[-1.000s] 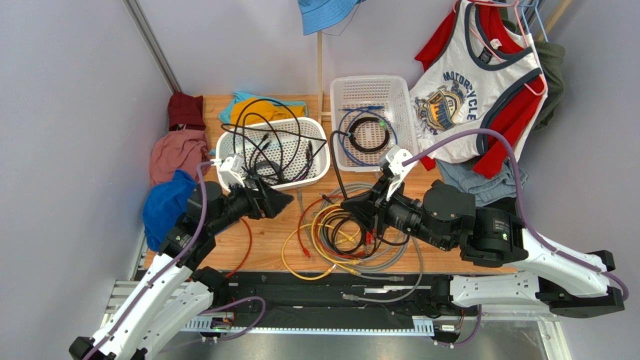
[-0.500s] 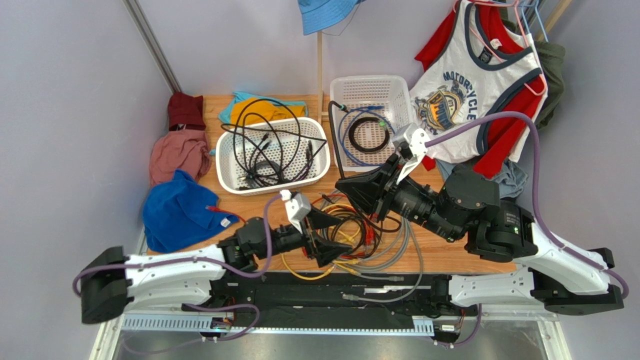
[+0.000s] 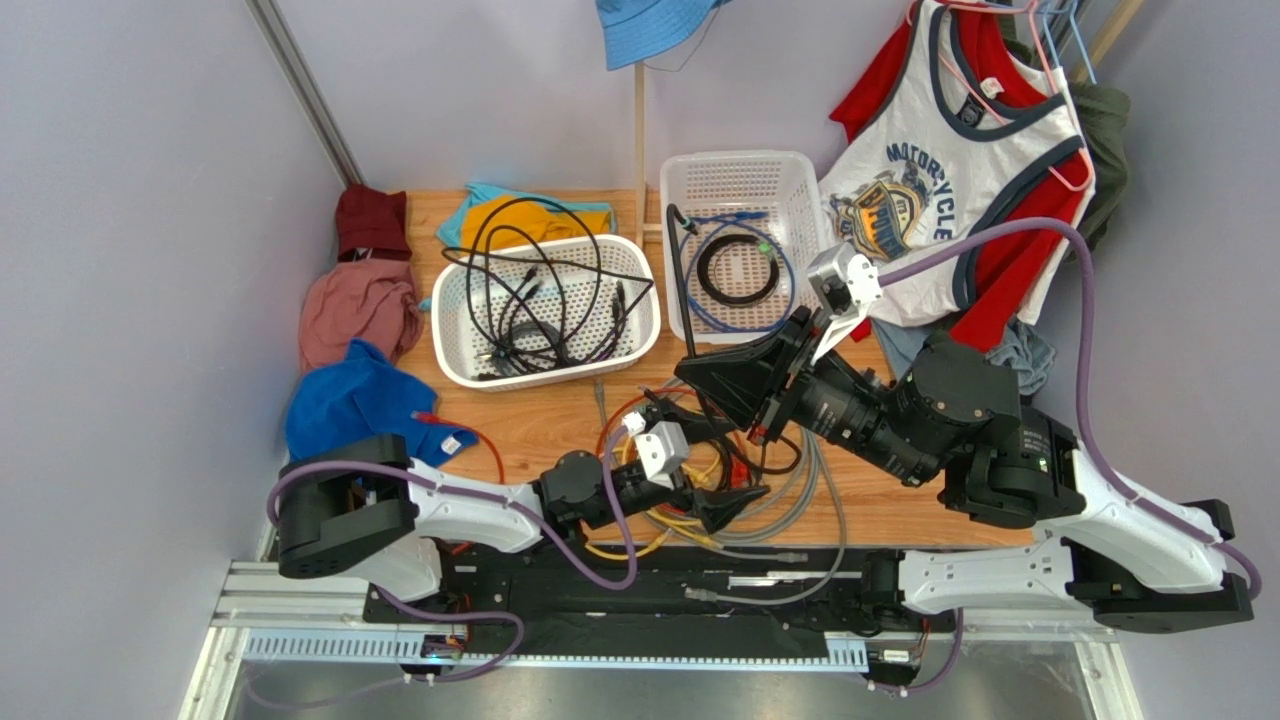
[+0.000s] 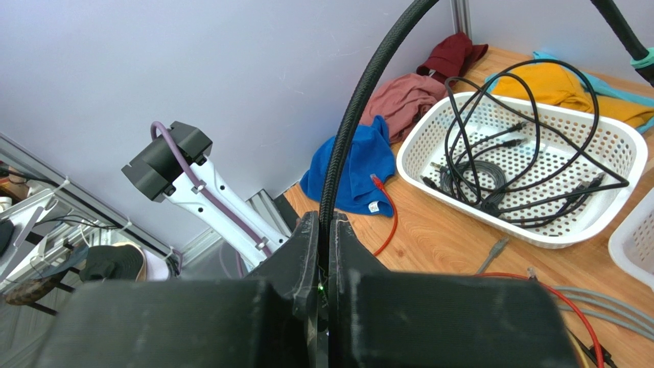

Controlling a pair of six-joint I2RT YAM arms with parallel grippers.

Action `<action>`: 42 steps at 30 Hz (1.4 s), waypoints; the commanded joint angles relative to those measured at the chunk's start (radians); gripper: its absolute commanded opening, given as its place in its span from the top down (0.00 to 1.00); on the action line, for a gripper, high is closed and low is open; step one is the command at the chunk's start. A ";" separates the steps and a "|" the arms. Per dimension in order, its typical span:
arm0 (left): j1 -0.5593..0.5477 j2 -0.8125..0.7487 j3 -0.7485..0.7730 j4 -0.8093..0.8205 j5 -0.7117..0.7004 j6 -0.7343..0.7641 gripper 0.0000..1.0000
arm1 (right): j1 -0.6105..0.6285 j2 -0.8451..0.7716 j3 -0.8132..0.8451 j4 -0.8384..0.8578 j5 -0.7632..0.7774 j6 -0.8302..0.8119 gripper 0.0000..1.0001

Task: Untangle the cables

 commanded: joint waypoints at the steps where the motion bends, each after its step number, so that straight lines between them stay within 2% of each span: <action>1: -0.002 0.029 0.099 0.301 -0.014 0.085 0.01 | -0.002 -0.025 -0.021 0.062 -0.021 0.033 1.00; 7: -0.002 0.098 0.188 0.301 0.023 0.057 0.02 | -0.002 -0.034 -0.053 0.074 -0.034 0.047 1.00; 11: -0.002 0.122 0.213 0.301 0.072 0.034 0.10 | -0.002 -0.048 -0.067 0.076 -0.033 0.050 1.00; 12: -0.002 0.122 0.211 0.301 0.080 0.034 0.15 | -0.002 -0.052 -0.072 0.074 -0.027 0.051 1.00; 14: -0.001 0.118 0.199 0.301 0.057 0.039 0.58 | -0.002 -0.063 -0.078 0.074 -0.024 0.048 1.00; 15: -0.001 0.112 0.193 0.301 0.031 0.043 0.76 | 0.000 -0.066 -0.081 0.073 -0.019 0.048 1.00; 16: 0.001 0.102 0.184 0.300 -0.007 0.046 1.00 | -0.002 -0.071 -0.087 0.067 -0.016 0.047 1.00; 19: 0.009 0.018 0.110 0.291 -0.098 0.040 1.00 | 0.000 -0.110 -0.115 0.036 0.039 0.045 1.00; 20: 0.010 -0.078 0.077 0.196 -0.138 0.017 1.00 | -0.002 -0.145 -0.128 0.028 0.065 0.045 0.99; 21: 0.013 -0.144 0.076 0.086 -0.238 -0.001 1.00 | -0.002 -0.172 -0.145 0.022 0.125 0.045 0.96; 22: 0.019 -0.222 0.131 -0.073 -0.280 -0.022 1.00 | 0.000 -0.195 -0.191 0.013 0.154 0.045 0.93; 23: 0.045 -0.360 0.197 -0.510 -0.317 -0.083 1.00 | -0.002 -0.216 -0.214 0.010 0.183 0.047 0.88; 24: 0.065 -0.400 0.278 -0.730 -0.371 -0.117 1.00 | -0.002 -0.268 -0.243 0.008 0.227 0.047 0.85; 25: 0.109 -0.425 0.431 -1.053 -0.380 -0.142 1.00 | 0.000 -0.291 -0.271 0.005 0.248 0.047 0.81; 26: 0.128 -0.448 0.496 -1.163 -0.380 -0.154 1.00 | -0.002 -0.313 -0.323 0.002 0.265 0.048 0.72; 28: 0.147 -0.459 0.657 -1.379 -0.359 -0.104 1.00 | 0.000 -0.359 -0.368 -0.009 0.306 0.054 0.62; 29: 0.148 -0.459 0.708 -1.430 -0.362 -0.090 1.00 | 0.000 -0.368 -0.407 -0.015 0.314 0.059 0.52; 32: 0.150 -0.413 0.926 -1.630 -0.438 -0.063 1.00 | -0.002 -0.379 -0.449 -0.035 0.328 0.076 0.43; 33: 0.151 -0.395 1.025 -1.670 -0.455 -0.052 1.00 | -0.002 -0.377 -0.460 -0.039 0.328 0.079 0.41; 37: 0.170 -0.301 1.223 -1.841 -0.518 -0.015 1.00 | -0.002 -0.370 -0.494 -0.038 0.311 0.097 0.40; 42: 0.176 -0.228 1.452 -1.915 -0.532 0.013 1.00 | 0.000 -0.365 -0.546 -0.027 0.305 0.094 0.40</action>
